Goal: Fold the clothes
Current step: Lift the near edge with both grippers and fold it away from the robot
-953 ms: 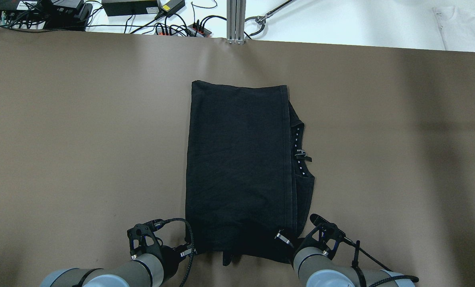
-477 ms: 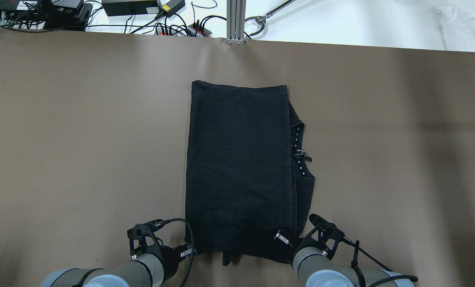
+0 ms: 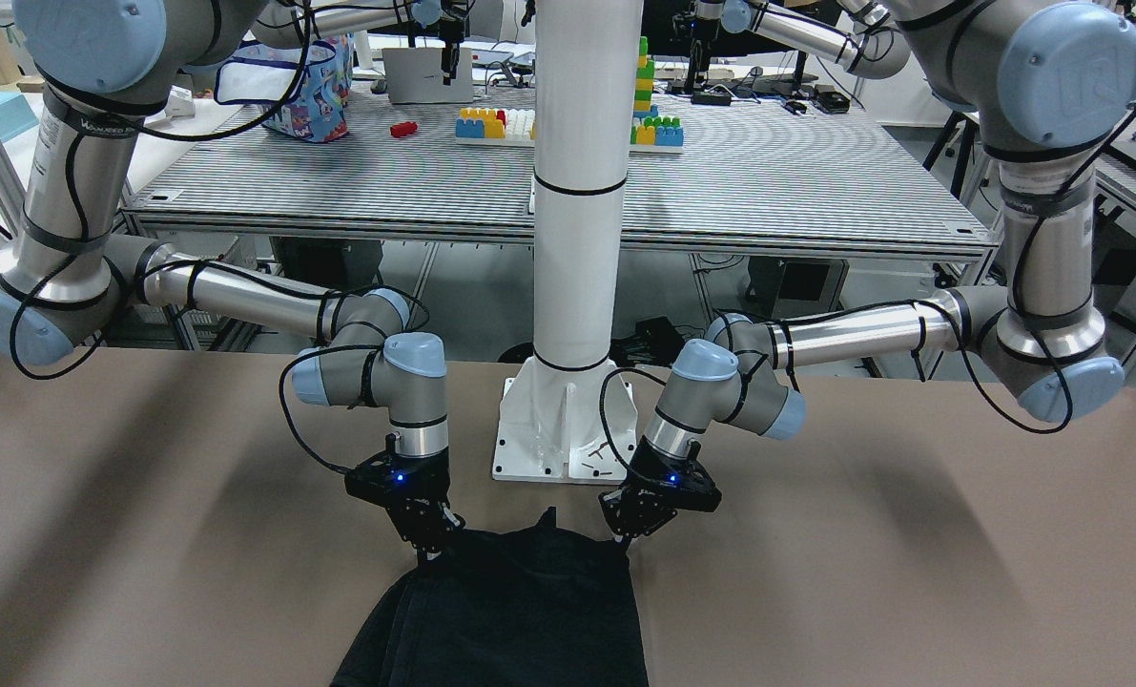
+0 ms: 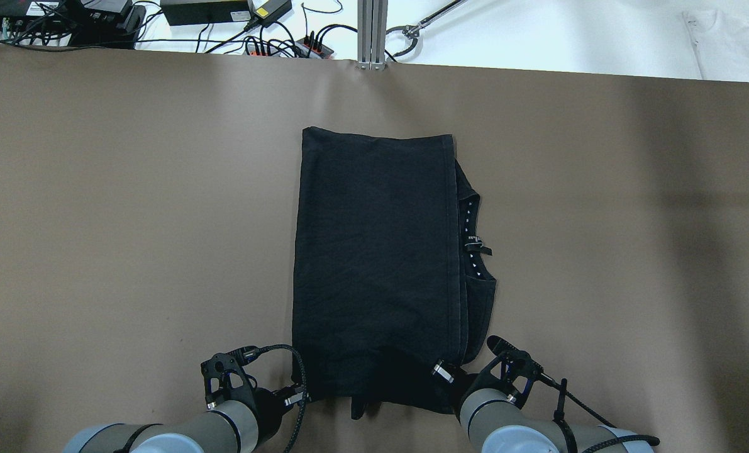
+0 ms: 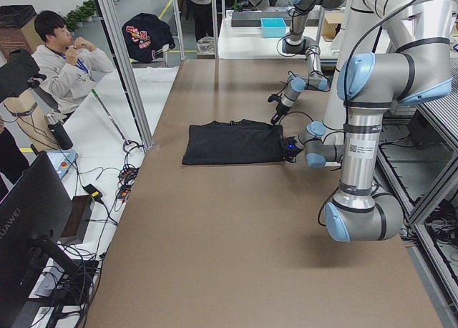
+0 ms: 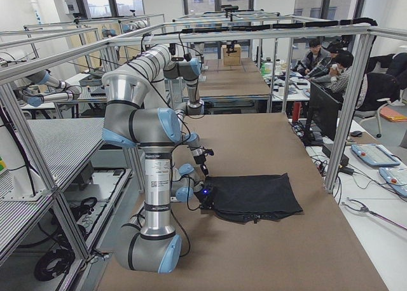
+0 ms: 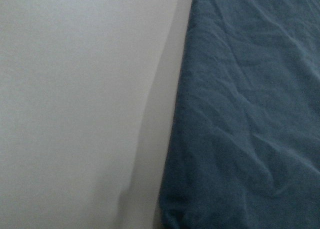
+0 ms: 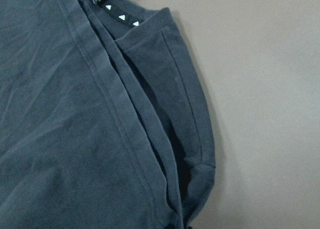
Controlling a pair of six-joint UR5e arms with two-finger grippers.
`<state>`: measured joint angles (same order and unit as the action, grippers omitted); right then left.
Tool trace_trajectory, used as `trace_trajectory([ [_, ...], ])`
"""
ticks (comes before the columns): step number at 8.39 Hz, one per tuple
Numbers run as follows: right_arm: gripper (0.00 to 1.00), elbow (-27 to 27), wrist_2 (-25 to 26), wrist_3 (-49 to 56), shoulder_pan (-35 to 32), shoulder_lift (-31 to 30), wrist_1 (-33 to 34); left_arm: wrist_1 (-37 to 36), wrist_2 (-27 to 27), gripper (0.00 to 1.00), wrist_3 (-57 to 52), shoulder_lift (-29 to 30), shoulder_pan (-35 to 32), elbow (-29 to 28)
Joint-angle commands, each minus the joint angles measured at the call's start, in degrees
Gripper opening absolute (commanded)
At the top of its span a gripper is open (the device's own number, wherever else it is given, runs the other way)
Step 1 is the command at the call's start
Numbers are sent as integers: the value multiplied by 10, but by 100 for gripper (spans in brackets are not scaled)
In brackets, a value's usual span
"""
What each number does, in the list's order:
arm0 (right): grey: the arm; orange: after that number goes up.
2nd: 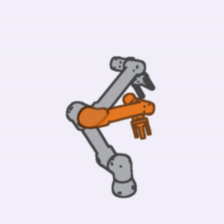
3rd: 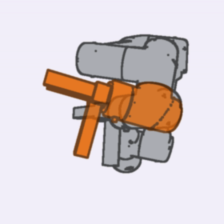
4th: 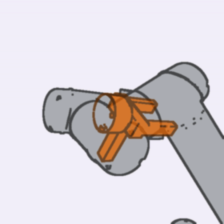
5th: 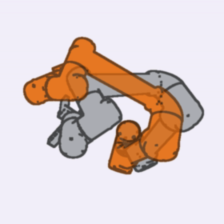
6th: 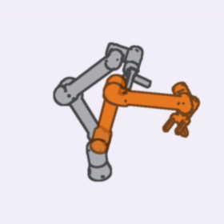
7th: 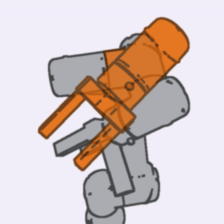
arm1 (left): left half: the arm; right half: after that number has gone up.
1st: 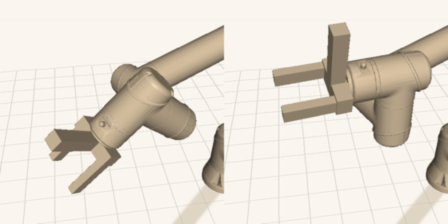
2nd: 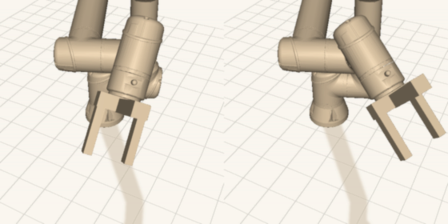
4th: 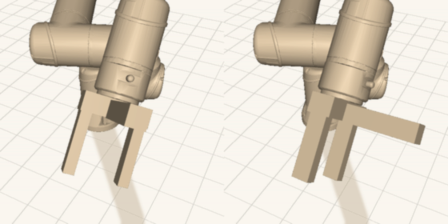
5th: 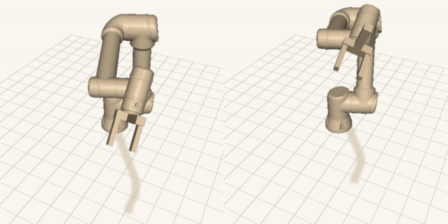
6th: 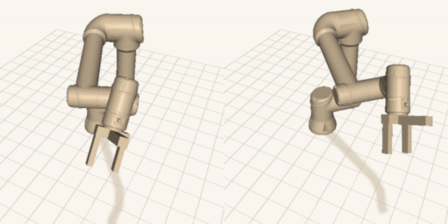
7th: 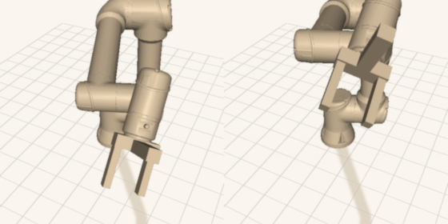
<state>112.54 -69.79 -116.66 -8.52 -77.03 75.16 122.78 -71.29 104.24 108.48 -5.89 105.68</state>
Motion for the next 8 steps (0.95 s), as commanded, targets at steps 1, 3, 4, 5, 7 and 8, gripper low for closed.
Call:
trace_trajectory([
  [1,0,32,1,1,-1,0,1,-6,-5,0,-14,-7,-3,50],
  [3,0,87,0,0,3,-7,10,-103,-14,0,-24,-9,-3,148],
  [4,0,122,-1,0,15,-12,27,-151,-34,0,-24,-9,-4,210],
  [5,0,162,-4,3,17,-8,63,-210,-56,0,-25,1,-4,261],
  [7,0,196,-10,11,9,6,115,-272,-125,0,-71,57,-68,279],
  [8,0,195,-13,26,-22,16,120,-272,-163,0,-86,61,-118,273],
])
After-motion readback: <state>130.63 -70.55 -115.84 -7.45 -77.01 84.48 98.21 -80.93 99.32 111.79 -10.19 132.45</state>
